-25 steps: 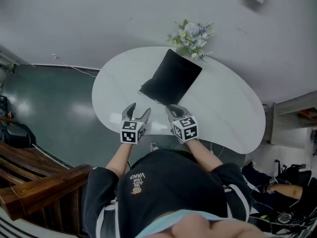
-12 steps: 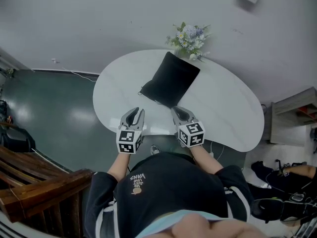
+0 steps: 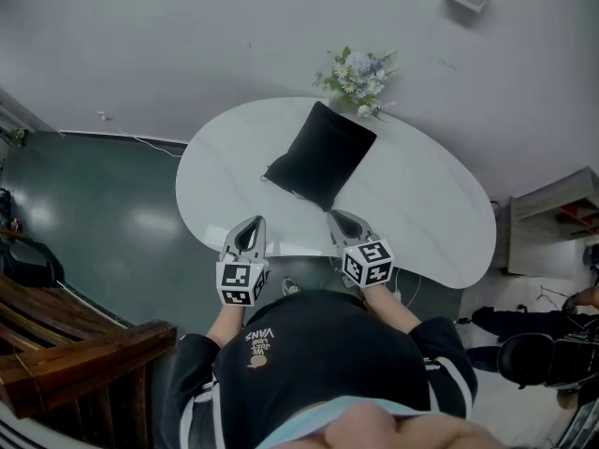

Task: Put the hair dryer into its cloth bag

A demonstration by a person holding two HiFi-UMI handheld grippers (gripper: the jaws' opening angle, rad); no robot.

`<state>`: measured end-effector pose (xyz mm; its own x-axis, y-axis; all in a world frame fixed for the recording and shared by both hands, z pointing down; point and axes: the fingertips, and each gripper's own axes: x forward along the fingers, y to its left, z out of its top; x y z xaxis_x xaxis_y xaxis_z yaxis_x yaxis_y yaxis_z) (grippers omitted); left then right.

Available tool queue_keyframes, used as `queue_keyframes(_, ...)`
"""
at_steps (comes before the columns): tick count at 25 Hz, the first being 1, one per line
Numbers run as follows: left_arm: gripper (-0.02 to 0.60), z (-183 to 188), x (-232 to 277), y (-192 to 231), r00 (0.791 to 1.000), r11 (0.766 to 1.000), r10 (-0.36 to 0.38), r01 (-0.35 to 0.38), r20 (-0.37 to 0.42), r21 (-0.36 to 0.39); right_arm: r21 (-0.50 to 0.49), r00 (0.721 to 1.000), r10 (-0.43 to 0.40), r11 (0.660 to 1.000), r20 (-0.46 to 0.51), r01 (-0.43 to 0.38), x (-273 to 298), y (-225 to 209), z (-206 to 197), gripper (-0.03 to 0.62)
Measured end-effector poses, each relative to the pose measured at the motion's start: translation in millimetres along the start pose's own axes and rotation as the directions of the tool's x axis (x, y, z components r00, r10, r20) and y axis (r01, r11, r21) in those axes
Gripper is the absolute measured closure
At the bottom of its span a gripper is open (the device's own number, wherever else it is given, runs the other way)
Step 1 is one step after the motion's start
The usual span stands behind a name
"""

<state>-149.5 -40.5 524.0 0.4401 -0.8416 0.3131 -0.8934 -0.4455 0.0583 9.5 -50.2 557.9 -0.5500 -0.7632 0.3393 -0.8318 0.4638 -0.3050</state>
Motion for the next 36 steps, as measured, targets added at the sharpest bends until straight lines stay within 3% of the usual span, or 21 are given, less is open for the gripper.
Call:
queue_keyframes(14,0.561,-9.7,-26.5,2.5,1.0,0.998,0.028,-0.027,0.013,-0.059,0.007,0.998,-0.025,1.0,-0.052,0.026,-15.5,5.2,-20.8,0.551)
queue_keyframes(36,0.561,-9.4,-31.9,1.1,1.0,0.998,0.009,-0.008,0.01,-0.066,0.02,0.999,-0.035,0.999,-0.019,0.035,-13.9,8.4,-8.7,0.551)
